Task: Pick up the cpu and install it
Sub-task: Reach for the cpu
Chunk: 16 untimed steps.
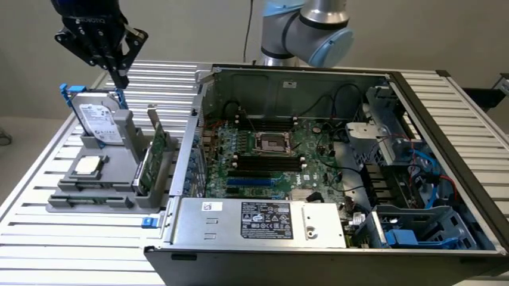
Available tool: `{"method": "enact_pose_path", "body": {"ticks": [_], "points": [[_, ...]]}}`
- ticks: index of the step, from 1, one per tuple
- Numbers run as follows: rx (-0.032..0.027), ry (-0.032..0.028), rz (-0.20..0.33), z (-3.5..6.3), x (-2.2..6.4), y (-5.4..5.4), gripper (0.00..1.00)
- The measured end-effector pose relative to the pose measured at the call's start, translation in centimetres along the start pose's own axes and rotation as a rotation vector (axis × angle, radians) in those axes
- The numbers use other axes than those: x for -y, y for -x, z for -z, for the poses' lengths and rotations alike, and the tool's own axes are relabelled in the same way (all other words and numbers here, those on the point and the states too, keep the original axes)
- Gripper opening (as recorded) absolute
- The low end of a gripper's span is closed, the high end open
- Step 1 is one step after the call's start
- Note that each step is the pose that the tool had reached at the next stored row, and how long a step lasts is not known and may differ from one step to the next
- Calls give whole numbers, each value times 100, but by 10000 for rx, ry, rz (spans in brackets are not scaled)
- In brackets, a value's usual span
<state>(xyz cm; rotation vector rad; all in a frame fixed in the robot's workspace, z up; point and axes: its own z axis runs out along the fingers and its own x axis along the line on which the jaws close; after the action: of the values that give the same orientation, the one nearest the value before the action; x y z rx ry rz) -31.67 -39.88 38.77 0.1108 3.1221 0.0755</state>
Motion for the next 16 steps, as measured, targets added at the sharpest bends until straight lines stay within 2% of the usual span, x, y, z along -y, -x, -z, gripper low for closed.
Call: {"method": "enact_pose_path", "body": {"ticks": [9, 16], "points": [[-1, 0, 2, -59, 36, -411, 11], [-16, 0, 0, -167, 98, -691, 11]]}}
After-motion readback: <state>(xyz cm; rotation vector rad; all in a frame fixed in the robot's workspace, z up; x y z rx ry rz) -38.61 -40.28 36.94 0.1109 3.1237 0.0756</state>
